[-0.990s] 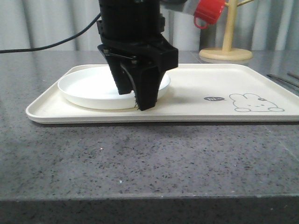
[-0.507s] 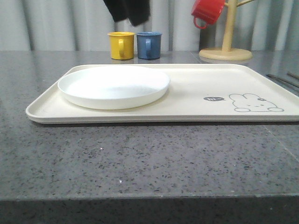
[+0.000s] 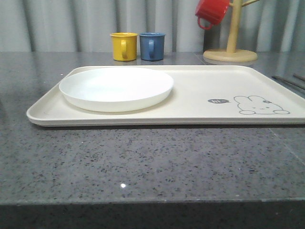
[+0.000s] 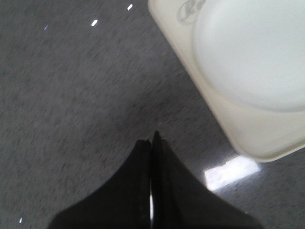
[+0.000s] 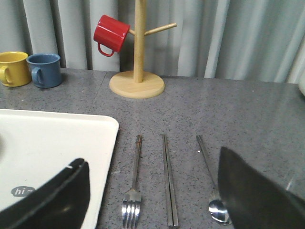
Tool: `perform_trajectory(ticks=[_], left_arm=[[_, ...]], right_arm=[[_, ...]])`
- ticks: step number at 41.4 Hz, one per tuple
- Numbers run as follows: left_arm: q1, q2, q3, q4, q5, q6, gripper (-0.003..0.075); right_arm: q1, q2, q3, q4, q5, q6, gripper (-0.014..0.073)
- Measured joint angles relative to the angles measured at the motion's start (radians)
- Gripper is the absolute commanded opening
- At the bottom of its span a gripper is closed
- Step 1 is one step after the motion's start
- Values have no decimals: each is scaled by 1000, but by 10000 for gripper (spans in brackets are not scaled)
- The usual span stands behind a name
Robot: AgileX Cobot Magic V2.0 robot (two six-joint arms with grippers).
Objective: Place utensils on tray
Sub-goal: 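Withdraw the left gripper away from the tray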
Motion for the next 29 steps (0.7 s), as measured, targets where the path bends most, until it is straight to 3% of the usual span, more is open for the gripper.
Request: perform_trajectory(ticks=[9, 21, 29], left_arm=[[180, -207, 310, -64, -203, 0, -19], [192, -625, 762, -102, -645, 0, -19], [194, -920, 963, -102, -770, 0, -19]], right_arm=[[0, 0, 0, 0, 0, 0, 579], [0, 0, 0, 0, 0, 0, 579], [0, 0, 0, 0, 0, 0, 579]])
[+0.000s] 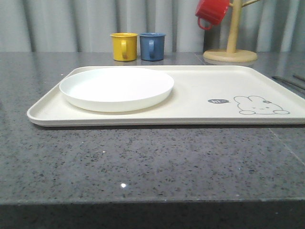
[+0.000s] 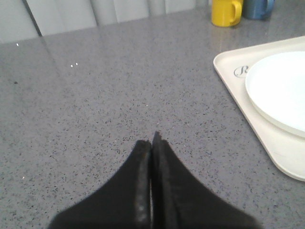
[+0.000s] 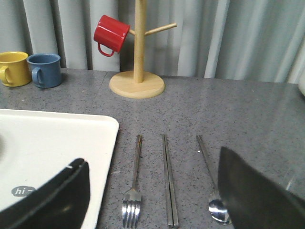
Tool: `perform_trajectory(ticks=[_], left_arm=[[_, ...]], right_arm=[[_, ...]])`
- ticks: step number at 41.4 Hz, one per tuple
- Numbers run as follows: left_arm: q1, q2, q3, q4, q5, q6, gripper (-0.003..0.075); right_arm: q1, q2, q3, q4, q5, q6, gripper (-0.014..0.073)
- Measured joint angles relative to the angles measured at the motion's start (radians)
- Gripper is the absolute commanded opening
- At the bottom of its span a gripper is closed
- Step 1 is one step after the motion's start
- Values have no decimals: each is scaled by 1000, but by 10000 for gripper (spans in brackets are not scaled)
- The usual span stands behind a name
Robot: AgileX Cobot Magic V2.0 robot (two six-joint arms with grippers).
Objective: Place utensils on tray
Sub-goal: 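Withdraw the left gripper away from the tray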
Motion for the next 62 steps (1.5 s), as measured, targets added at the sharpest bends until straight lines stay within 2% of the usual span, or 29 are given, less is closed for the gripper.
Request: perform_trajectory(ticks=[5, 11, 39, 43, 50, 62], left_arm=[[0, -138, 60, 0, -29, 0, -19], [0, -212, 94, 0, -30, 0, -19], [0, -218, 101, 0, -30, 0, -19], [0, -218, 101, 0, -30, 0, -19], [0, -218, 101, 0, -30, 0, -19], [0, -218, 101, 0, -30, 2, -19]], right_arm=[[0, 0, 0, 0, 0, 0, 579], [0, 0, 0, 0, 0, 0, 579], [0, 0, 0, 0, 0, 0, 579], [0, 15, -3, 1, 10, 0, 549], [0, 173, -77, 1, 105, 0, 429], [0, 596, -328, 8, 309, 0, 412]])
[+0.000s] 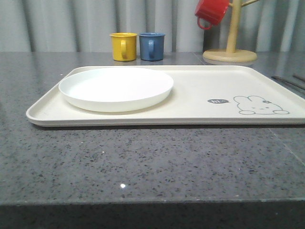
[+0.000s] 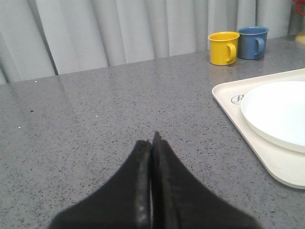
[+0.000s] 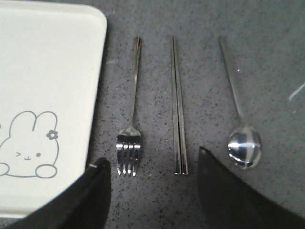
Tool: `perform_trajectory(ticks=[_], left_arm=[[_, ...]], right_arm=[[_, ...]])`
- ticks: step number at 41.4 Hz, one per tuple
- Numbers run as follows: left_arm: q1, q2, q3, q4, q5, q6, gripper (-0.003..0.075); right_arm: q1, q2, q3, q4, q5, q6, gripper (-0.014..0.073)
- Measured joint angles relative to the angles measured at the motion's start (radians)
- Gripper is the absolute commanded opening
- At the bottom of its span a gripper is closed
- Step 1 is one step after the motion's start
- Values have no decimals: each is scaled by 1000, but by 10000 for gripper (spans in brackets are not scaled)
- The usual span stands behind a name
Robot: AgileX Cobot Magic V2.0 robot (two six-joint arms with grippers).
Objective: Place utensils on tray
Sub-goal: 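Withdraw the left gripper away from the tray, then grasp the silver fork on the table with the right gripper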
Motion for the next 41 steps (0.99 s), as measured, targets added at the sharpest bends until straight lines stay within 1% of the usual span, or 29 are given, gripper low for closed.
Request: perform_trajectory(ticks=[7, 10, 19, 29, 41], left_arm=[[0, 0, 0, 0, 0, 0, -19], [0, 0, 0, -1, 0, 0, -19], [0, 0, 0, -1, 0, 0, -19], [0, 0, 0, -1, 0, 0, -19], [0, 0, 0, -1, 0, 0, -19]], right_arm=[[0, 224, -153, 20, 127, 0, 381], [0, 302, -211, 20, 157, 0, 377], [6, 491, -346, 47, 182, 0, 377], [17, 645, -417, 55, 184, 0, 377], [17, 727, -438, 55, 181, 0, 376]])
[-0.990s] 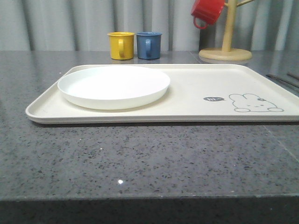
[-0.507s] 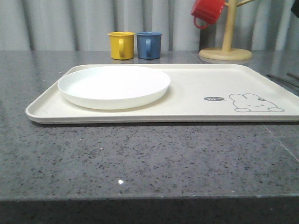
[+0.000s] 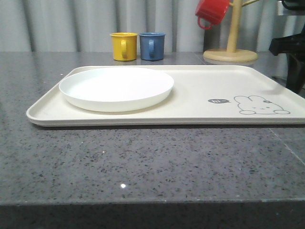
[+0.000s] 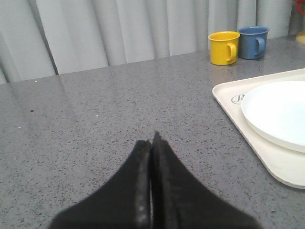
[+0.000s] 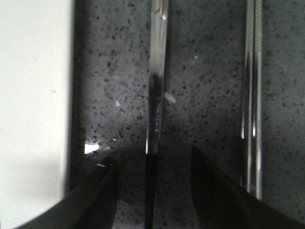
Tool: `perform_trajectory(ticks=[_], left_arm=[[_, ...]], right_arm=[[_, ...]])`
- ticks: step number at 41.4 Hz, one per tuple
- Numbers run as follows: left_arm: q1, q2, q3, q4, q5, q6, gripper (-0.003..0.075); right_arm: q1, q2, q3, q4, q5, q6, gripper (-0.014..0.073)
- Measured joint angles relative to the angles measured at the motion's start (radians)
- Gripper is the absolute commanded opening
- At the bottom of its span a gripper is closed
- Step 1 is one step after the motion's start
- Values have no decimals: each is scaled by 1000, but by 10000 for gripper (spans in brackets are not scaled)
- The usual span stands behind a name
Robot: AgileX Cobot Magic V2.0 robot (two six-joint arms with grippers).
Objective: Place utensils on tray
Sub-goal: 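Grasp the silver fork on the table with the right gripper, then lower the fork onto the tray beside the plate and open the right gripper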
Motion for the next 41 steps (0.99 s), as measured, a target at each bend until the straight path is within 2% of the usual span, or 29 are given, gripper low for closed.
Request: perform_trajectory(ticks=[3, 15, 19, 32, 41], left_arm=[[0, 0, 0, 0, 0, 0, -19], [0, 0, 0, 0, 0, 0, -19], [0, 0, 0, 0, 0, 0, -19], [0, 0, 0, 0, 0, 0, -19], [0, 0, 2, 0, 0, 0, -19]], right_arm=[[0, 2, -1, 0, 0, 0, 342], [0, 2, -1, 4, 7, 0, 69], [0, 2, -2, 4, 11, 0, 3], [0, -35, -2, 4, 38, 0, -18], [30, -125, -36, -10, 94, 91, -20]])
